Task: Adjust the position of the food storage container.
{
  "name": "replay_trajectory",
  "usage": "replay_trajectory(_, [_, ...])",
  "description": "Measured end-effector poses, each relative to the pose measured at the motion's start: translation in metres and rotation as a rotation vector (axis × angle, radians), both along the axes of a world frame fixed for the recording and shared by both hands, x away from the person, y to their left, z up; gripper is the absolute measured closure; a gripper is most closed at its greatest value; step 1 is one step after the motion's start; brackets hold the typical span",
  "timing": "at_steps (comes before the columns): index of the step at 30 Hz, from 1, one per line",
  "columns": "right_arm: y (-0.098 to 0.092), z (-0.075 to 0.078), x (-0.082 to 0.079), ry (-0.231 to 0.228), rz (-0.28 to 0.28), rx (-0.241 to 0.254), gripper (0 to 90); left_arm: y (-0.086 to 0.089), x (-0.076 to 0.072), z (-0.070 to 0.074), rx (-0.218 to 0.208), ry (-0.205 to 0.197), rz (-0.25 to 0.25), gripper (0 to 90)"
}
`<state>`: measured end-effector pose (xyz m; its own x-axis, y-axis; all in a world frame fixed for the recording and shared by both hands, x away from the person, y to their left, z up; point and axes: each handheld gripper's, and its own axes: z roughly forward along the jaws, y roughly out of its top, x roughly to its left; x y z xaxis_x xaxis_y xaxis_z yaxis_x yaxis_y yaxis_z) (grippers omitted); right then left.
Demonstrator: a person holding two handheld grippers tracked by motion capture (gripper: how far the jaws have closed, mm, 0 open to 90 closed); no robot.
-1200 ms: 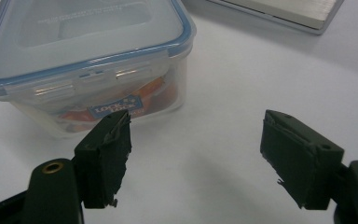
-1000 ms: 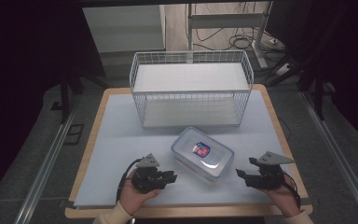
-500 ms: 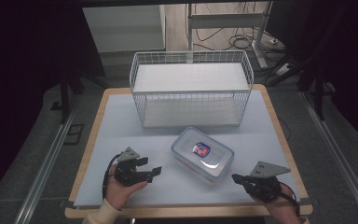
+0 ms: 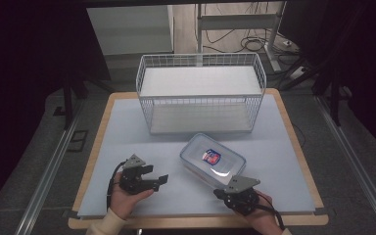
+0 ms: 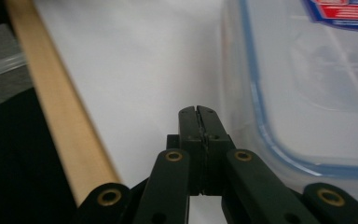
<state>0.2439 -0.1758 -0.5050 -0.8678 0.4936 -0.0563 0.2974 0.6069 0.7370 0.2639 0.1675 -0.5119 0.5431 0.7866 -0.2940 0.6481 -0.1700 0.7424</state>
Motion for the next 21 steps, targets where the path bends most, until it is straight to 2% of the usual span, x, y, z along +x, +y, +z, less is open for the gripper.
replay_trajectory(5, [-0.005, -0.001, 0.002, -0.003, -0.025, 0.007, 89.9, 0.000, 0.001, -0.001, 0.001, 0.007, -0.003, 23.9])
replay_trajectory(8, [-0.009, 0.001, 0.000, -0.033, -0.044, -0.008, 90.0, 0.000, 0.000, -0.001, 0.001, 0.009, -0.006, 23.9])
replay_trajectory(12, [-0.016, 0.001, 0.000, -0.037, -0.065, -0.010, 90.0, 0.001, 0.001, -0.002, -0.001, 0.015, -0.007, 23.9])
replay_trajectory(16, [-0.033, 0.003, 0.003, -0.046, -0.115, -0.009, 90.0, 0.001, 0.001, -0.002, -0.002, 0.017, -0.010, 23.9])
replay_trajectory(20, [-0.047, 0.006, 0.008, -0.032, -0.150, 0.024, 90.0, 0.001, 0.001, -0.003, -0.002, 0.020, -0.009, 23.9])
replay_trajectory(21, [-0.054, 0.007, 0.013, -0.044, -0.183, 0.016, 90.0, 0.001, 0.002, -0.003, -0.001, 0.023, -0.010, 23.9])
